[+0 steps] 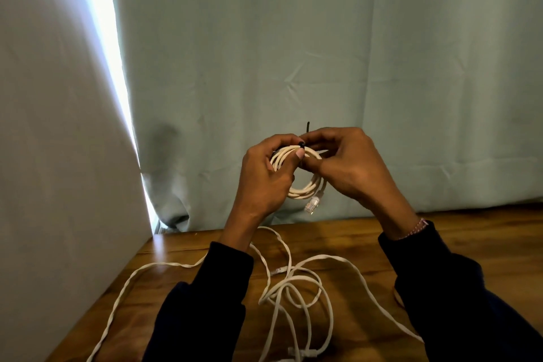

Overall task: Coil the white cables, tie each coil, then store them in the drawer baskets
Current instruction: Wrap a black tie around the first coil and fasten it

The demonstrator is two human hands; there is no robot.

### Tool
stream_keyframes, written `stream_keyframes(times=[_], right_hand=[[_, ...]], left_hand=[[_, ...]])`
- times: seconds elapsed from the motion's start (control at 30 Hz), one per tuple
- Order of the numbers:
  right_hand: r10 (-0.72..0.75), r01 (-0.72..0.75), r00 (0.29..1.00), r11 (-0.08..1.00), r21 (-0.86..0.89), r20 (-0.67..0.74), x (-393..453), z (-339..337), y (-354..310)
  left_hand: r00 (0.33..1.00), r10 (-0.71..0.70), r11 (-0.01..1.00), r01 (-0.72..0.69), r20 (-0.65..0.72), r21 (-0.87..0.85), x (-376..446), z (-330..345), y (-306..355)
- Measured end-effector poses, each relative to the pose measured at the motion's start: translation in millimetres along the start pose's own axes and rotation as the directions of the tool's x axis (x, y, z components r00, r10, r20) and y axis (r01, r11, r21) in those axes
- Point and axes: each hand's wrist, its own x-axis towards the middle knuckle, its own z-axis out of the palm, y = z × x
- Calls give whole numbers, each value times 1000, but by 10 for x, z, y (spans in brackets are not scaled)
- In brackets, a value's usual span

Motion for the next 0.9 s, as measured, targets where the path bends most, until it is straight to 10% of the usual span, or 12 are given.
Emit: stream_keyframes(times=[0.37,0.9], right_hand=[[151,-127,988,918,376,-33,8,-26,-11],[-222,219,928,975,-41,-300,29,117,86]], left_hand=[[1000,13,999,-12,-18,51,-18,13,3],[998,-55,996,53,22,72,-29,9,60]])
